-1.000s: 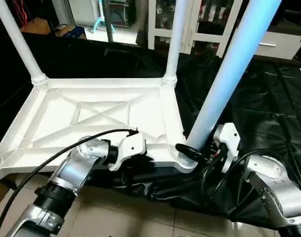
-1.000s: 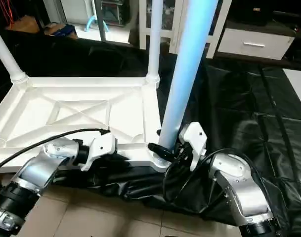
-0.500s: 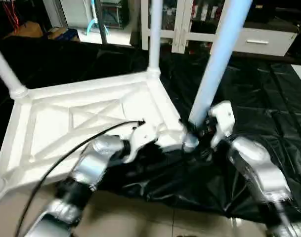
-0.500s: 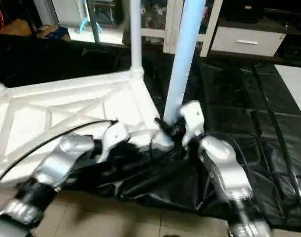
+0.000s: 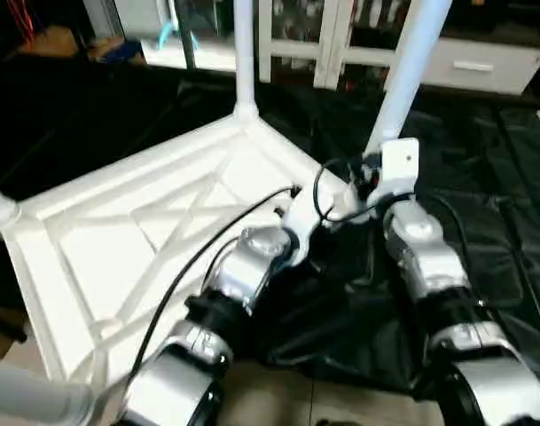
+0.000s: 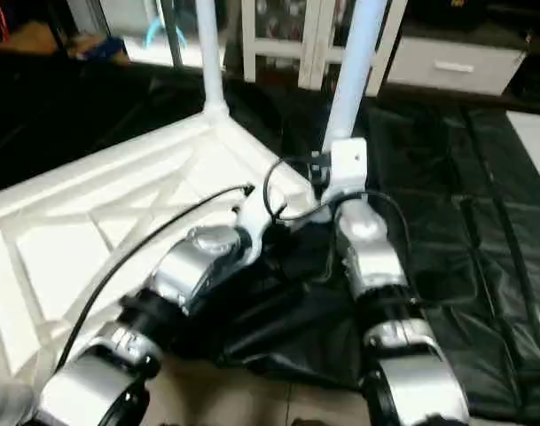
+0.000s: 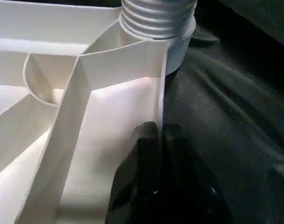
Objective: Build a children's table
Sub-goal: Insert table leg to table base
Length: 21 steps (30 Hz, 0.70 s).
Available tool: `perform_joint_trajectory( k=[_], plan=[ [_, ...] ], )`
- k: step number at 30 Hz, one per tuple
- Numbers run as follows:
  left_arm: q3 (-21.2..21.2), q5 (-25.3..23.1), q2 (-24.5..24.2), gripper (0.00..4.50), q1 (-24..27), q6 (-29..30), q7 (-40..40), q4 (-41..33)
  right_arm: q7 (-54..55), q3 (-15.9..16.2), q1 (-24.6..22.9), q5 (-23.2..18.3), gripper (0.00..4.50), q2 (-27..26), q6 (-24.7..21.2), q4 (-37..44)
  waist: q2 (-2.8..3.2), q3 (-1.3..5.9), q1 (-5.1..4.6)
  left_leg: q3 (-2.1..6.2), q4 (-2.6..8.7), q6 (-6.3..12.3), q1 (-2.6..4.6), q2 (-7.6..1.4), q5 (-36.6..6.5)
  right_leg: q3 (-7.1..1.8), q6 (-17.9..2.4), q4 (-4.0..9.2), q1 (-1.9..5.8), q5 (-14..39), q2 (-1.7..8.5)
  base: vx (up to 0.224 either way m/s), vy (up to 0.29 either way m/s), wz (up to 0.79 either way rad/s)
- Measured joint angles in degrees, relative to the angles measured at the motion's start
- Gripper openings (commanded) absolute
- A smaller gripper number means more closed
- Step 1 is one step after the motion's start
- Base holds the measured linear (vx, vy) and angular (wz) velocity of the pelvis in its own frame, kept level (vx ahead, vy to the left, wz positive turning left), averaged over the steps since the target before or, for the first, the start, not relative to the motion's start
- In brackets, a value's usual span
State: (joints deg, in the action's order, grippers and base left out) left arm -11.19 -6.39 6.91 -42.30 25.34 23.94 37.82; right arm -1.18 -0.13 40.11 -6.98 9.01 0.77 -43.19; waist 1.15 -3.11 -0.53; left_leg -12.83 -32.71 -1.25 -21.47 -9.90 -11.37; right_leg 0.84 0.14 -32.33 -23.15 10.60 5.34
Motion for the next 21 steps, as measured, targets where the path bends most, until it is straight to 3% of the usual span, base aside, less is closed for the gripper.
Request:
perform_joint_trajectory(
  k=[12,13,14,21],
  plan=[
    [0.24,0.54,-1.03,0.0,-0.41,-0.03,-0.37,0.58,-2.62,-1.6,1.36,-0.06,1.86,-0.81,6.96,-5.38,-0.19,-0.15,-0.64,-0.01,-0.27,0.02,-0.06,-0.02,-0.01,-0.05,-0.01,-0.11,0.0,0.0,0.0,0.0,0.0,0.0],
    [0.24,0.55,-1.08,0.0,-0.42,-0.03,-0.37,0.58,-2.95,-1.6,1.37,-0.05,2.42,-0.75,7.2,-5.53,-0.2,-0.16,-0.66,-0.02,-0.3,0.02,-0.07,-0.02,-0.02,-0.06,-0.01,-0.15,-0.01,0.0,0.01,0.0,0.0,0.0],
    [0.24,0.55,-1.11,0.0,-0.44,-0.03,-0.37,0.58,-3.14,-1.6,1.37,-0.02,2.56,-0.73,7.36,-5.62,-0.2,-0.17,-0.68,-0.02,-0.32,0.02,-0.07,-0.02,-0.02,-0.06,-0.01,-0.19,-0.02,0.0,0.01,0.0,0.0,0.0],
    [1.1,0.66,-1.65,0.0,-1.42,-0.38,-0.61,0.58,-4.2,-1.34,1.12,0.73,2.61,-0.86,7.15,-7.57,0.13,-0.65,-0.64,0.01,-1.03,0.18,-0.93,-0.16,-0.07,-0.05,0.0,-0.9,-0.87,0.0,0.0,0.0,0.0,0.0]
  ],
)
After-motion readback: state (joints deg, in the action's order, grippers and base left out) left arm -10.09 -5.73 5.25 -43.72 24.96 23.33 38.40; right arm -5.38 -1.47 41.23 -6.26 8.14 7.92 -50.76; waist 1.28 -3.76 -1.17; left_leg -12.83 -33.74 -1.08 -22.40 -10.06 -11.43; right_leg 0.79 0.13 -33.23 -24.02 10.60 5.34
